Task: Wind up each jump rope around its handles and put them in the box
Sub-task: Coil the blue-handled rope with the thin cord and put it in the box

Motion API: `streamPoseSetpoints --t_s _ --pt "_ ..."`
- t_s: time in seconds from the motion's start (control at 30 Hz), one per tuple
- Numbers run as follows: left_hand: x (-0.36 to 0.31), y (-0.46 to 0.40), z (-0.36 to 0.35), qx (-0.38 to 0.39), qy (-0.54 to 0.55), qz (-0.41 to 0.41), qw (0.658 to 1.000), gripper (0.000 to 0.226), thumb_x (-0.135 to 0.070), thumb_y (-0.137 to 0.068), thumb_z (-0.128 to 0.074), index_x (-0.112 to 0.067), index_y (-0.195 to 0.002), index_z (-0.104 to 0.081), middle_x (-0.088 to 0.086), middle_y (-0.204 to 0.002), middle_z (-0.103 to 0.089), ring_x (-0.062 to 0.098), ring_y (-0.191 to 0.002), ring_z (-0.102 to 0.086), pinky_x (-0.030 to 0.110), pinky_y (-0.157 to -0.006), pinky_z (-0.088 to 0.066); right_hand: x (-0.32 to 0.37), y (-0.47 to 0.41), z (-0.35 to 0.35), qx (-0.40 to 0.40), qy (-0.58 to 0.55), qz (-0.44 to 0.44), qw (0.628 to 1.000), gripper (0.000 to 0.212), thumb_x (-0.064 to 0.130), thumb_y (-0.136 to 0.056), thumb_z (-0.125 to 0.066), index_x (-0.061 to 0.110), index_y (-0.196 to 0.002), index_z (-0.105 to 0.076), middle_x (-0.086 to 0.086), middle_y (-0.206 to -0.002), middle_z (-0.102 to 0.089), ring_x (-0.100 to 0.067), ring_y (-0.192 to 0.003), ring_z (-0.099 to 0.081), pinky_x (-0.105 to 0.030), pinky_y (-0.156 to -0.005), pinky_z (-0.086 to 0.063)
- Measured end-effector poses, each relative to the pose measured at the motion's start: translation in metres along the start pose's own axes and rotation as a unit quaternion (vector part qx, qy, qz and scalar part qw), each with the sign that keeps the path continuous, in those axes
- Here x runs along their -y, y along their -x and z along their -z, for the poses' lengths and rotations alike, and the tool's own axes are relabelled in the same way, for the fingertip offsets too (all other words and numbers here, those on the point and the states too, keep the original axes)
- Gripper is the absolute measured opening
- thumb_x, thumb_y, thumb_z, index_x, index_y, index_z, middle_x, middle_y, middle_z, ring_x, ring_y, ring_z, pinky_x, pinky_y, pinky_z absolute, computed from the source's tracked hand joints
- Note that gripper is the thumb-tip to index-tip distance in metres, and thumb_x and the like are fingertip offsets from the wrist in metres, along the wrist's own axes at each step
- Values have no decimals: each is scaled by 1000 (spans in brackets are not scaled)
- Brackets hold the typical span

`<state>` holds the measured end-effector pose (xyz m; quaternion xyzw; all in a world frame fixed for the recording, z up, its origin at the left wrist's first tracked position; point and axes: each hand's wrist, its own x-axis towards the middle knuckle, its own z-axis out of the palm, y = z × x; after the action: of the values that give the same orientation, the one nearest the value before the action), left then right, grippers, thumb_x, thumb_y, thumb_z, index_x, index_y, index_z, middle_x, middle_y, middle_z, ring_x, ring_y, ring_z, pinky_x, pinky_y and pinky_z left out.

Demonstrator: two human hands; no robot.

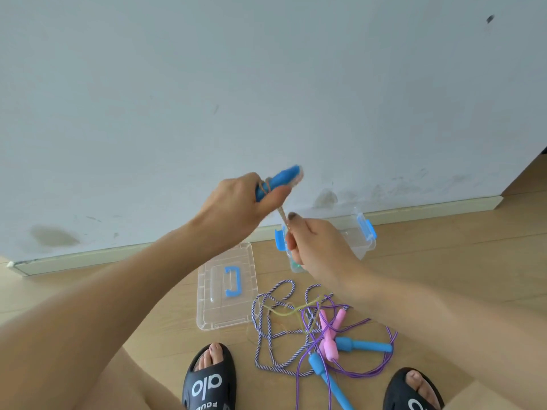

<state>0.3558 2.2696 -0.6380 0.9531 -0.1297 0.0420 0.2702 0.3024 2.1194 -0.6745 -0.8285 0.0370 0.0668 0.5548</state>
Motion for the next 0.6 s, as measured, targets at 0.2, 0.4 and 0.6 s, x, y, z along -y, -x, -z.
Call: streamPoseSetpoints --t_s 0.2,0.4,0.6 --pt "18 0 -7 70 -92 -28 993 47 -62 -93 -43 -16 -92 -49 4 -63 -46 20 -52 -38 30 -47 -31 3 11 2 5 84 35 996 49 34 -103 -38 18 -60 -53 5 -50 -48 -15 -50 -42 -30 -56 -35" --pt "21 -1 -9 114 -106 -75 985 28 -58 -97 -39 -32 -102 -50 2 -67 -53 18 -54 -47 30 -52 -38 6 11 9 43 177 103 978 37 30 -98 -42 1 -80 -56 -1 -58 -47 -15 -53 -36 -30 -51 -32" --pt "19 -2 -3 125 -141 -156 970 49 -69 -92 -18 -28 -96 -46 2 -70 -55 21 -68 -56 38 -61 -47 19 -1 35 19 191 152 970 39 29 -98 -47 1 -72 -52 3 -53 -43 -12 -49 -36 -24 -46 -28"
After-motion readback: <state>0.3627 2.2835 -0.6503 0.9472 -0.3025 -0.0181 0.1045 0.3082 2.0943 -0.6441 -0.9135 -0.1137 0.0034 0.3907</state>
